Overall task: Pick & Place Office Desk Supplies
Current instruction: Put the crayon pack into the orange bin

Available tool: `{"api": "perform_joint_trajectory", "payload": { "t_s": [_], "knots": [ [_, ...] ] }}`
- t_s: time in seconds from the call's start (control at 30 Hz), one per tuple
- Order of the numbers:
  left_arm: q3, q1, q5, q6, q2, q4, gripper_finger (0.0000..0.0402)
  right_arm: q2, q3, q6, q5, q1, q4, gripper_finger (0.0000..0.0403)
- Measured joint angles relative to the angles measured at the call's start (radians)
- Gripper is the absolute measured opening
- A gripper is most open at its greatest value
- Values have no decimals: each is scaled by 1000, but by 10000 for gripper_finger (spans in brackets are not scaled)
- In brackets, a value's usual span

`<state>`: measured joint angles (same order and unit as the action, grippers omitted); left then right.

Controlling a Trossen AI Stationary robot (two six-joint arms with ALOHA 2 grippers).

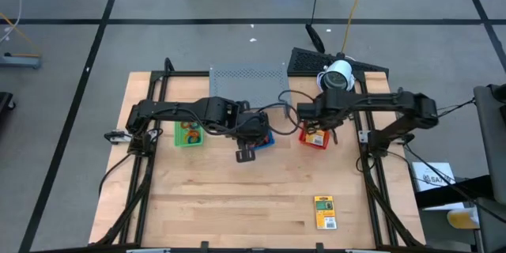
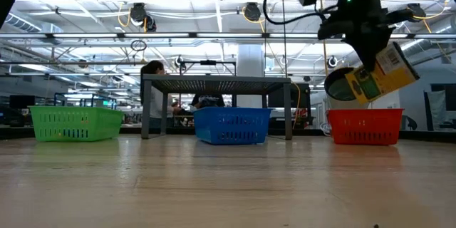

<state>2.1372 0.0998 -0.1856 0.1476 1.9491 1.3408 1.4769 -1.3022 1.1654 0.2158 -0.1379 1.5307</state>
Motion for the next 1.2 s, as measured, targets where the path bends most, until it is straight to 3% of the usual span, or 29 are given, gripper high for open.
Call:
{"api": "perform_joint_trajectory", "payload": {
  "t_s": [0.2, 0.4, 0.53, 0.67, 0.93, 1.2],
  "knots": [
    [0, 0, 0, -69, 0, 97, 31, 12, 0, 182, -67, -34, -20, 23],
    [0, 0, 0, -75, 0, 183, 31, 5, 0, 318, -90, -40, -173, 23],
    [0, 0, 0, -82, 0, 232, 31, 3, 0, 340, -78, -40, -330, 23],
    [0, 0, 22, -87, -3, 231, 31, 3, 0, 342, 15, -39, -354, 28],
    [-1, 0, 63, -118, -19, 230, 31, 3, 0, 378, 23, -40, -281, 149],
    [-1, 0, 63, -155, -22, 231, 31, 3, 0, 344, 52, -5, -285, 219]
  ]
}}
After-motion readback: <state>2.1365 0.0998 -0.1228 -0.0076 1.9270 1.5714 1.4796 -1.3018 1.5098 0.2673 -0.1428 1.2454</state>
